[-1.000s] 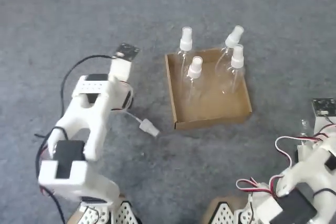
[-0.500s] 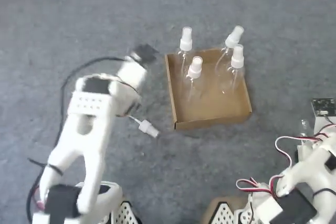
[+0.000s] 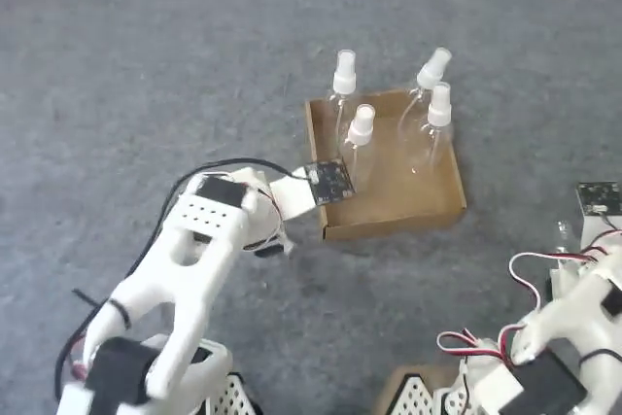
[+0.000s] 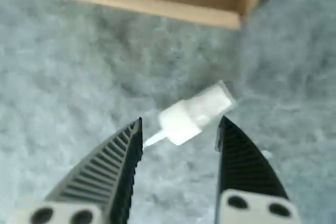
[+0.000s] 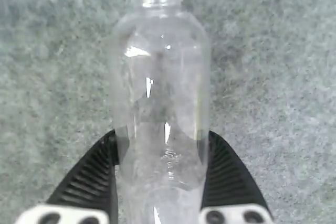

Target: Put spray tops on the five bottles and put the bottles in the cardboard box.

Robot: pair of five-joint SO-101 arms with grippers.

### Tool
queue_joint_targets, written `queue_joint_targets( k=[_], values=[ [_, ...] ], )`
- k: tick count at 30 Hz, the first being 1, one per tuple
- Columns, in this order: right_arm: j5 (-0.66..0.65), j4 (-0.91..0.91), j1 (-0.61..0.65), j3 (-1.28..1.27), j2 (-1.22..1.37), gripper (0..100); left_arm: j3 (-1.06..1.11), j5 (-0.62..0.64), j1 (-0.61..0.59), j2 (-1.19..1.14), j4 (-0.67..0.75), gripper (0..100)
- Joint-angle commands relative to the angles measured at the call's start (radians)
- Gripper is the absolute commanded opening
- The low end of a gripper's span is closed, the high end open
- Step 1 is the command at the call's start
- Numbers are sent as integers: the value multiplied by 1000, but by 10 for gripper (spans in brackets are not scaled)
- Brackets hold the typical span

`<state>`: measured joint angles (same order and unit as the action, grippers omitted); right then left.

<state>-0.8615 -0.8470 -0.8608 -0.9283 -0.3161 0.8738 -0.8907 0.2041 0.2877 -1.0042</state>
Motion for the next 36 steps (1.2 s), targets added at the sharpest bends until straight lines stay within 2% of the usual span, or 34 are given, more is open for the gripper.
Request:
queue_joint_targets(
  k=[1,11,16,20,26,28,30,34,36],
  values=[
    [-11,13,-7,41,4,17,-4,-35,-2,-31,58,211],
    [-11,10,-7,41,1,17,-2,-34,-3,-121,124,209],
    [-11,12,-7,41,1,17,22,-32,-17,-121,124,133],
    [-11,13,-7,41,4,17,48,-32,-61,-121,126,109],
    [-11,12,-7,41,2,17,44,-25,-204,-112,124,108],
    [-11,13,-7,41,4,17,44,20,-264,-89,123,109],
    [-11,13,-7,41,4,17,42,117,-310,-58,124,111],
    [-11,12,-7,41,4,17,42,448,-330,-28,123,113],
    [-11,8,-7,41,4,17,42,563,-318,-28,123,113]
  ],
)
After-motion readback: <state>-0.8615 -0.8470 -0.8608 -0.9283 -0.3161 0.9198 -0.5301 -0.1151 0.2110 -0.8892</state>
